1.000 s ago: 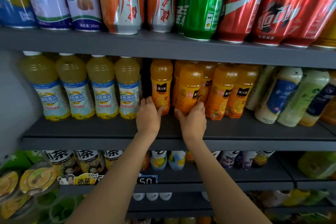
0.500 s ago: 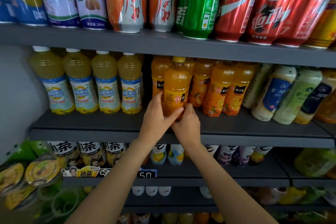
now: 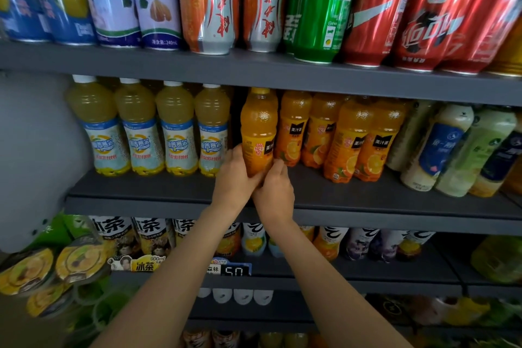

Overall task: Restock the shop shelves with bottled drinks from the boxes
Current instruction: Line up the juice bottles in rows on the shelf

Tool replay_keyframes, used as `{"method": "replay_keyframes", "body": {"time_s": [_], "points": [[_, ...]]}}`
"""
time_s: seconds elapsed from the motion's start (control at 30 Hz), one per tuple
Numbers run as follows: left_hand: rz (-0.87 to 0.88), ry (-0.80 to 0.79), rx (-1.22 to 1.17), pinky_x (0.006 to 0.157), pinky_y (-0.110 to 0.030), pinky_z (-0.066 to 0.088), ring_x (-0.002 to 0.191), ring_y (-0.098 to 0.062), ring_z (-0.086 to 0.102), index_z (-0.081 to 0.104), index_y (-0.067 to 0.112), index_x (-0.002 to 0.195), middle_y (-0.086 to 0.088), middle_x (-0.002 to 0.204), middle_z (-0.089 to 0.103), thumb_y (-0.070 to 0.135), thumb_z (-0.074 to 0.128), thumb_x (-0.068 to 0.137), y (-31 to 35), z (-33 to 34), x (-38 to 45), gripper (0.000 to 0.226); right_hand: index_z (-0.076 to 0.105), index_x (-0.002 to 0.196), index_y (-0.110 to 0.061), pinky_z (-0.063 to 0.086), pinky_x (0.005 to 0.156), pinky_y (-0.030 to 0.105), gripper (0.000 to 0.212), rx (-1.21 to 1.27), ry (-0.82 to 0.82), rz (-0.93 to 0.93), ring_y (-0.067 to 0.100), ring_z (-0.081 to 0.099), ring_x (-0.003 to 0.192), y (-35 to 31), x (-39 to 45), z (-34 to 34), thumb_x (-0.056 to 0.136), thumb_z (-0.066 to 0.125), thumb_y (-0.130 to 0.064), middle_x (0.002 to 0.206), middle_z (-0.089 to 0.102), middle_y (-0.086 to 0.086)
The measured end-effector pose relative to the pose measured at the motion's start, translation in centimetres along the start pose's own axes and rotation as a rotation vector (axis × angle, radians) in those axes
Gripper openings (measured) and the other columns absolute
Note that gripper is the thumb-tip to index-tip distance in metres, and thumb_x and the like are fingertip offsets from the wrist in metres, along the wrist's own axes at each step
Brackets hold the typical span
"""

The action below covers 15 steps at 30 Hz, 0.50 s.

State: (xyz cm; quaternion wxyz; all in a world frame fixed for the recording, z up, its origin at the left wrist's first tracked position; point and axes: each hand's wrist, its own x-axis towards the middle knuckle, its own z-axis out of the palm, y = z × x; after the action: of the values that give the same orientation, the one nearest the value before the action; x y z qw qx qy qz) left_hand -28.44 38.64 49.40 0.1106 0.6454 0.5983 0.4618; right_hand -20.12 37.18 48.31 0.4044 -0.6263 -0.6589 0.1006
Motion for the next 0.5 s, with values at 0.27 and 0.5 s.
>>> {"method": "replay_keyframes", "body": {"time_s": [0.27,0.5], "points": [[-0.066,-0.102,-0.042,0.089,-0.029,0.042,0.112,-0.025,0.054,0.049,0.009,0.125,-0.011,0.120,0.058,0.028,0.070,0.080,0.0,0.3,1.5,0.052,0.036,0.119,-0.004,0.046,0.075,0.041,0.029,-0.033,0.031,0.081,0.033,0.054,0.107,-0.4,1.4,1.1,0.093,0.046,-0.015,0.118,0.046,0.013],[-0.125,-0.200,0.012,0.097,-0.032,0.039,0.120,-0.026,0.049,0.042,0.008,0.130,-0.013,0.129,0.053,0.022,0.067,0.083,0.1,0.2,3.5,0.056,0.036,0.129,-0.003,0.045,0.088,0.042,0.055,0.116,-0.173,0.050,0.034,0.049,0.115,1.1,3.5,1.4,0.084,0.064,-0.016,0.129,0.045,0.017]]}}
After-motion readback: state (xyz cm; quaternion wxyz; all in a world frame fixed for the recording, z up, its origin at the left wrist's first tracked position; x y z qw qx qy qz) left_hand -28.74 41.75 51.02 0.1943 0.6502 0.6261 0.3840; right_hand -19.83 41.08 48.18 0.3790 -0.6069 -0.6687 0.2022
